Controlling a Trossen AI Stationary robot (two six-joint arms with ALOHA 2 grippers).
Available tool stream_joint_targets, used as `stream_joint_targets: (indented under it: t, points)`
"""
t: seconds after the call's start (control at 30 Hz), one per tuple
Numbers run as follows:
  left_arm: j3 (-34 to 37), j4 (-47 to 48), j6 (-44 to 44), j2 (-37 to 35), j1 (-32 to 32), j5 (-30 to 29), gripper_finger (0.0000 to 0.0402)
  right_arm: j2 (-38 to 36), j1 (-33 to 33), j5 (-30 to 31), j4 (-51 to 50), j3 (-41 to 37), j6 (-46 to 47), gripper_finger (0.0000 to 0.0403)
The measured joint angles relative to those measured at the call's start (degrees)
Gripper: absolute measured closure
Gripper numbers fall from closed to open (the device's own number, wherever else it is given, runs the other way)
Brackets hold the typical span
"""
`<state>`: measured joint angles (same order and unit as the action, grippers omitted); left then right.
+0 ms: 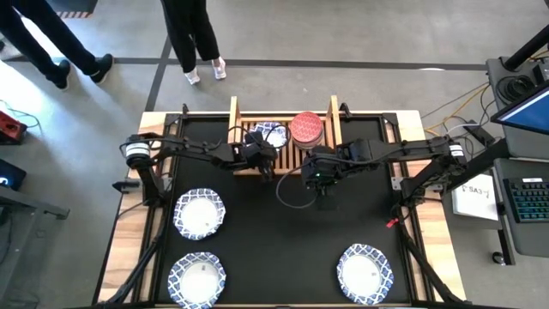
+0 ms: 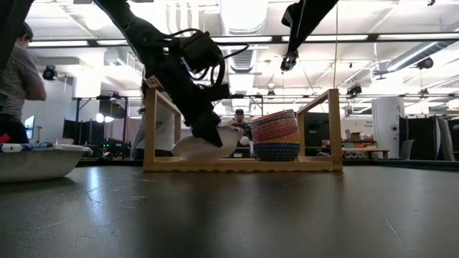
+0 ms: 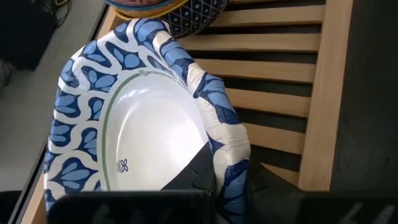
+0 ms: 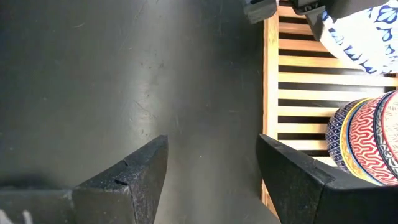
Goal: Place and stack bowls onto a shelf
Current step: Put the white blue patterned bowl on the shelf, then stack the white blue patterned bowl on top of the white blue patterned bowl on the shelf
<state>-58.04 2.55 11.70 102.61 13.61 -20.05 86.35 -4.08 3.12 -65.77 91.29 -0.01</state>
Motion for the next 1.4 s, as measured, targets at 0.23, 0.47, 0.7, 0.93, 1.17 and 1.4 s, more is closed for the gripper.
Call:
stream_joint_targets:
  t: [0.23,0.47,0.7,0.93,1.17,1.4]
  points:
    - [0.02,0.49,1.02,0.00,0.31,-1.60,0.0357,0.00,0.00,-0.01,-0.01,0.02,-0.08,0.0172]
    - [-0.16,2.41,1.31,-0.02,0.37,-1.92,0.0312,0.00,0.00,-0.01,-0.33,0.00,-0.17,0.0172]
    - [-3.93,11.11,-0.26,-0.22,-1.48,-1.79,0.0274,0.00,0.00,-0.03,-1.74,0.02,1.30,0.0172]
    - [-8.26,14.49,-3.05,-0.23,-2.10,-1.45,0.0243,0.00,0.00,-0.06,-2.58,0.01,4.06,0.0172]
    - [-7.78,12.94,-6.88,-2.89,-2.83,11.23,0.0240,-0.02,-0.70,-0.29,-11.36,-0.29,16.14,0.0172]
    - [-7.50,10.21,-8.14,-5.96,-7.75,16.86,0.0240,-0.07,-6.35,-2.26,-14.22,-2.69,27.19,0.0172]
